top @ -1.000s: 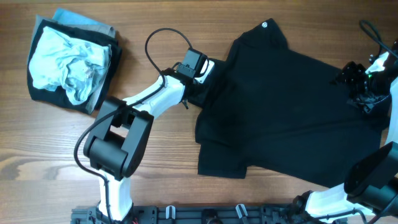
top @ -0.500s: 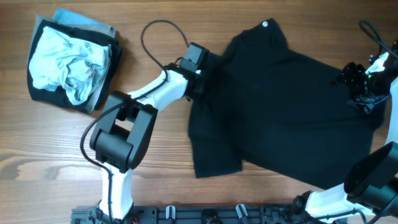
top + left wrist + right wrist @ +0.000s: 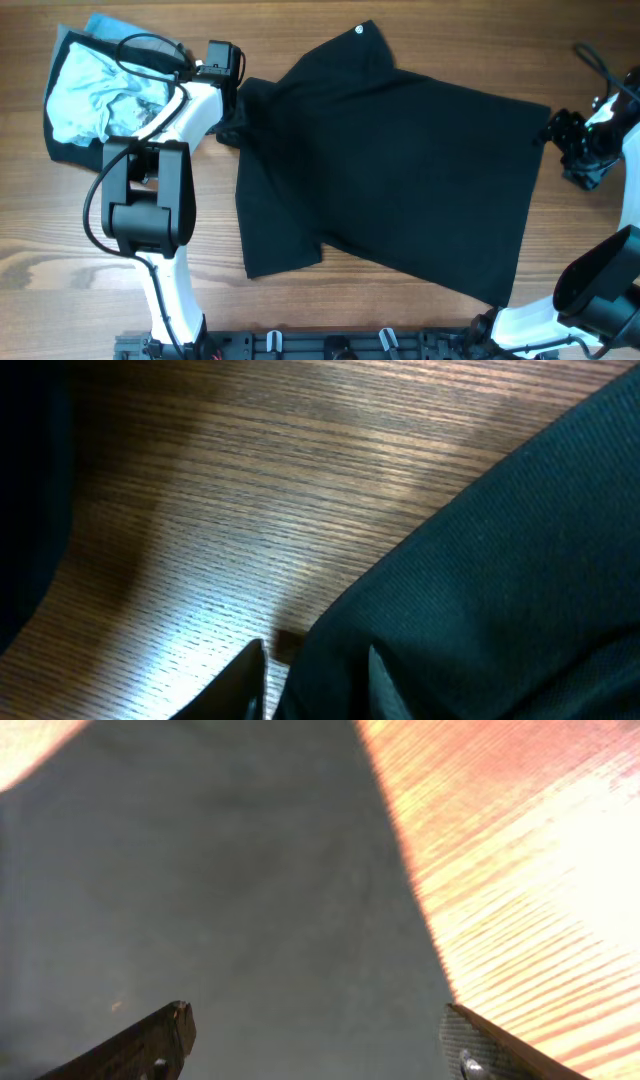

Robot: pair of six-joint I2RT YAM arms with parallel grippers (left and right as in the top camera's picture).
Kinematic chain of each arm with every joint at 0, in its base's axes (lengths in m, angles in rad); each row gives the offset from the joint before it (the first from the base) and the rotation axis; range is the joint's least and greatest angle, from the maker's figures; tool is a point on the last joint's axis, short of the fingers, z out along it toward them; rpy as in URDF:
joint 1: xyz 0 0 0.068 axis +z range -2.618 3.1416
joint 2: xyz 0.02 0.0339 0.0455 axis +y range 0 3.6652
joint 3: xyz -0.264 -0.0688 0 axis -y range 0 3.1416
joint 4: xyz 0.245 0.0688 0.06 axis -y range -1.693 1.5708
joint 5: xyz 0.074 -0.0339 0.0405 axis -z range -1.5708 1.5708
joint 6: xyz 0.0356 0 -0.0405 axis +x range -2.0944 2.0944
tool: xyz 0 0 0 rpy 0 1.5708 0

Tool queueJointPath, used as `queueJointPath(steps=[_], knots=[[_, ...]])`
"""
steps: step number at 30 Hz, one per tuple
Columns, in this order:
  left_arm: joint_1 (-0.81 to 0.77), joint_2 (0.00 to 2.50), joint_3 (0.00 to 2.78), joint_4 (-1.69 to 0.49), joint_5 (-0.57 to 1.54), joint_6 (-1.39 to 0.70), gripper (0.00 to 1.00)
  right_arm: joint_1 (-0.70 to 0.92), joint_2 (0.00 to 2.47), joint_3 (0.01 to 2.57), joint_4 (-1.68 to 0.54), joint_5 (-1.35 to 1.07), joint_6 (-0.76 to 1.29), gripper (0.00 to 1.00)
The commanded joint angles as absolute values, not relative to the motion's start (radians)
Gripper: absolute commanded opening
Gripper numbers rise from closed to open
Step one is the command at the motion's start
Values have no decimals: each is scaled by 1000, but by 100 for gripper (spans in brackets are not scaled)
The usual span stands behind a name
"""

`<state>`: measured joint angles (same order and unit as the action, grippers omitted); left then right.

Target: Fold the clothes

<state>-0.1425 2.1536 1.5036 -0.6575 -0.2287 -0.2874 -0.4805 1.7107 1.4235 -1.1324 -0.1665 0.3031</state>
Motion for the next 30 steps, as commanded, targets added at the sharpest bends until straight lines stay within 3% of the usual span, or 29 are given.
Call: queueJointPath(steps=[1,4,10,16,19,22,27,30], knots=[[-161,2177,1470,-677,-112,-256,40,-479,1705,1338,-1052,-89,336,82],[-181,2114,1472,-682,-101,-222,45,-479,1707,1263,-992,-89,347,72],[-213,1966,1472,-693,-101,-213,64,-480,1713,1110,-948,-58,426,80],[-228,1836,1472,-701,-101,-213,79,-480,1713,994,-865,-58,445,80],[-228,1801,1472,-706,-101,-213,84,-480,1713,926,-772,-49,457,72],[-228,1788,1472,-730,-101,-213,84,-480,1713,871,-697,-12,487,54],[-228,1787,1472,-773,-101,-213,85,-480,1713,854,-657,61,506,14],[-228,1787,1472,-772,-101,-213,85,-484,1713,854,-662,158,563,4]])
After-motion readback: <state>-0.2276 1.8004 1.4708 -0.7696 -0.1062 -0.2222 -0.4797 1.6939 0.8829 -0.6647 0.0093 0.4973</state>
